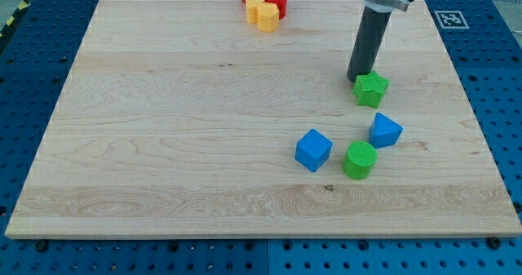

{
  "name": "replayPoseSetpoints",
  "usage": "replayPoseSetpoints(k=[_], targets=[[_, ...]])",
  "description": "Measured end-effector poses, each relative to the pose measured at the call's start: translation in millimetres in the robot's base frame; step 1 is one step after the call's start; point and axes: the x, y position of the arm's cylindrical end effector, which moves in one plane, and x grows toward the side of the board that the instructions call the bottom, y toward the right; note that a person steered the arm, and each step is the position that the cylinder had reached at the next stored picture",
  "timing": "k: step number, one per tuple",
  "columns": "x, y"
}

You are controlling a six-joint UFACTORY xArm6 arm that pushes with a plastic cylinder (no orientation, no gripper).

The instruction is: Move your arm to the red star

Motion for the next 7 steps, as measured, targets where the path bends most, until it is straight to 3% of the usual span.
replayPoseSetpoints(k=[2,4,5,7], targets=[[19,0],[-98,-7],[-114,-7],[-63,-57]])
